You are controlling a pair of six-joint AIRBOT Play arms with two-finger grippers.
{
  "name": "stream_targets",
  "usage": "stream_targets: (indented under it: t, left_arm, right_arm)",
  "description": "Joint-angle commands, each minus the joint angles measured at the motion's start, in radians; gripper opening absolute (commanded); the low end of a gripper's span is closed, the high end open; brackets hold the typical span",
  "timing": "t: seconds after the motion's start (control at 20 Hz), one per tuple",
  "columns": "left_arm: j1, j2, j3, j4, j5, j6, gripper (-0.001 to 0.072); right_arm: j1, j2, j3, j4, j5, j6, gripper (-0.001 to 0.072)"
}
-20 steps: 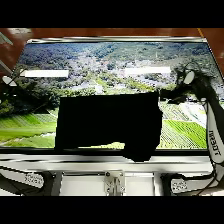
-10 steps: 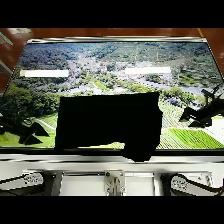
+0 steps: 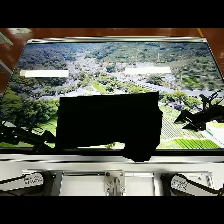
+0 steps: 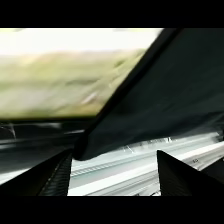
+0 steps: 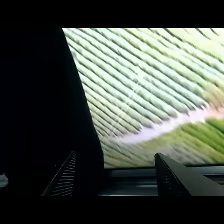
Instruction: Fold the shirts.
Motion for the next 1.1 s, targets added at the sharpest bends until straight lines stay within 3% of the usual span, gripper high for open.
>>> stream_targets:
  t: [0.0,0.05,0.1,0.15,0.25,0.55,1.05]
  left_arm:
    - [-0.050,-0.021,-0.012,-0.052,0.102,-0.014,0.0584]
    - [-0.064,-0.027,-0.012,-0.061,0.122,-0.034,0.0558]
    - [-0.075,-0.029,-0.011,-0.061,0.135,-0.050,0.0337]
    - [-0.079,-0.029,-0.011,-0.061,0.135,-0.051,0.0176]
    - [-0.079,-0.024,-0.010,-0.061,0.119,-0.024,0.0036]
    - [-0.079,0.052,-0.001,-0.057,0.116,0.006,0.0035]
    - [-0.078,0.064,0.008,-0.057,0.117,0.006,0.0035]
  right_arm:
    - [-0.002,0.001,-0.004,0.009,-0.006,-0.002,0.0622]
    - [-0.002,0.001,-0.004,0.008,-0.006,-0.002,0.0622]
    - [-0.002,0.001,-0.006,0.006,-0.007,-0.002,0.0622]
    - [0.002,0.001,-0.019,0.002,-0.011,-0.002,0.0622]
    - [0.024,0.001,-0.077,0.003,-0.016,-0.014,0.0622]
    - [0.196,0.001,-0.291,0.070,-0.098,-0.074,0.0622]
    - [0.212,0.001,-0.465,0.186,-0.172,-0.088,0.0603]
